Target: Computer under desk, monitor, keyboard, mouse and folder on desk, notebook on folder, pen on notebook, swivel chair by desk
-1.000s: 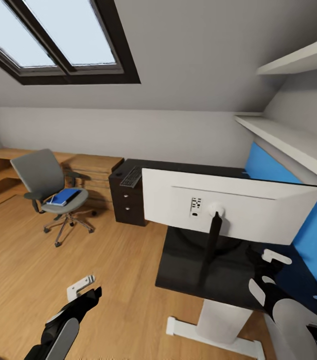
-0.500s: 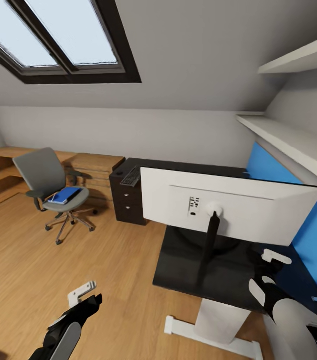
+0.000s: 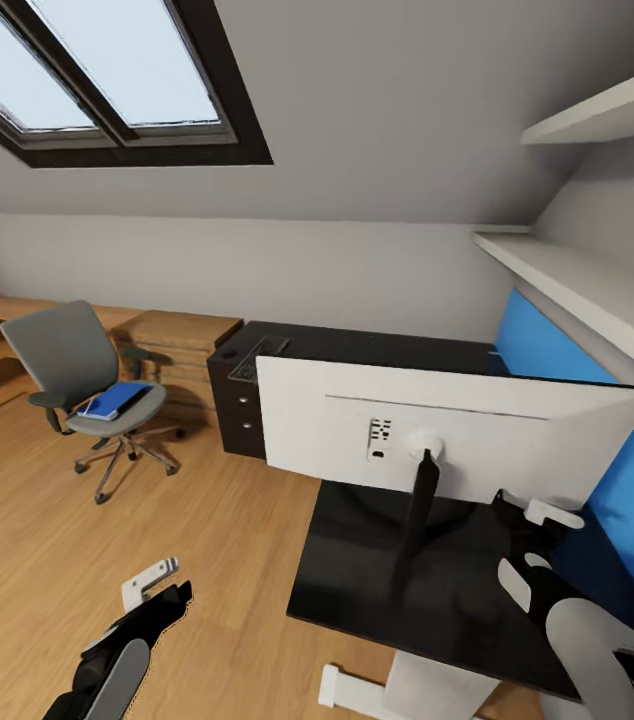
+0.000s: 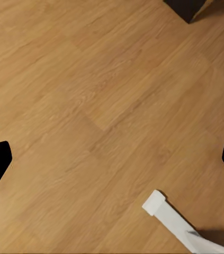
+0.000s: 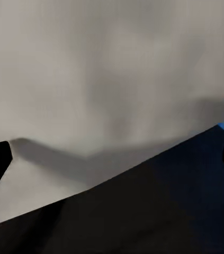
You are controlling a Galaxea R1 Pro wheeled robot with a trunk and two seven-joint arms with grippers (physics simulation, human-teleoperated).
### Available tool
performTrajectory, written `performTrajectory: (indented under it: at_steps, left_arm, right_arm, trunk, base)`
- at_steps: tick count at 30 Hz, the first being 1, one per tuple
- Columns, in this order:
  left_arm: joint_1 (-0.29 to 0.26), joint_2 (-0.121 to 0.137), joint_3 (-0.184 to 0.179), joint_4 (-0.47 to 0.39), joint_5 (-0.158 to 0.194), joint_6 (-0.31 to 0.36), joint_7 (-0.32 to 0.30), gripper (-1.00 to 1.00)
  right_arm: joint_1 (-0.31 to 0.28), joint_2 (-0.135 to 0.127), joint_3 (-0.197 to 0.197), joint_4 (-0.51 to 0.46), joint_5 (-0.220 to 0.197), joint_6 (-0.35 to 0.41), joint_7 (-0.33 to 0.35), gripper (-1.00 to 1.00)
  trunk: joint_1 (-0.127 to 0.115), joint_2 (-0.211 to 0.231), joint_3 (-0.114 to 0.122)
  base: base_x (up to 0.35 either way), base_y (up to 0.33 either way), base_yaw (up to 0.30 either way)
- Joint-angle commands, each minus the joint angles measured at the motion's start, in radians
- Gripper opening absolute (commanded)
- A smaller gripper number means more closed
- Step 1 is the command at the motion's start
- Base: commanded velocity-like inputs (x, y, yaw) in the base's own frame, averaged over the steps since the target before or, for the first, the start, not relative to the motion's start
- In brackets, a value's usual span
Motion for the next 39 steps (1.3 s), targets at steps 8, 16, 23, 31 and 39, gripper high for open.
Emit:
performTrajectory:
  at_steps: [8,16,23,31,39]
  left_arm:
    - [-0.001,0.026,0.196,-0.027,0.015,0.008,0.006,1.00]
    - [-0.001,0.028,0.272,-0.059,0.015,0.007,0.006,1.00]
    - [-0.001,0.032,0.291,-0.069,0.015,0.008,0.005,1.00]
    - [-0.001,0.032,0.289,-0.073,0.013,0.008,0.005,1.00]
    - [-0.001,0.031,0.287,-0.073,0.011,0.008,0.004,1.00]
  right_arm:
    - [-0.001,-0.002,0.009,-0.001,-0.008,-0.004,0.000,1.00]
    - [-0.001,-0.006,0.010,-0.004,-0.008,-0.005,0.000,1.00]
    - [-0.001,-0.010,0.010,-0.005,-0.008,-0.006,0.001,1.00]
    - [-0.001,-0.011,0.010,-0.005,-0.008,-0.006,0.001,1.00]
    - [0.000,-0.011,0.010,-0.005,-0.008,-0.006,0.001,1.00]
  trunk:
    - [0.001,-0.002,-0.002]
    - [0.001,-0.002,-0.002]
    - [0.001,-0.002,-0.002]
    - [0.001,-0.002,-0.002]
    - [0.001,-0.002,-0.002]
  base:
    - [0.073,0.003,0.000]
    - [0.250,0.000,0.000]
    - [0.267,0.000,0.000]
    - [0.104,0.000,0.000]
    - [0.146,-0.028,0.000]
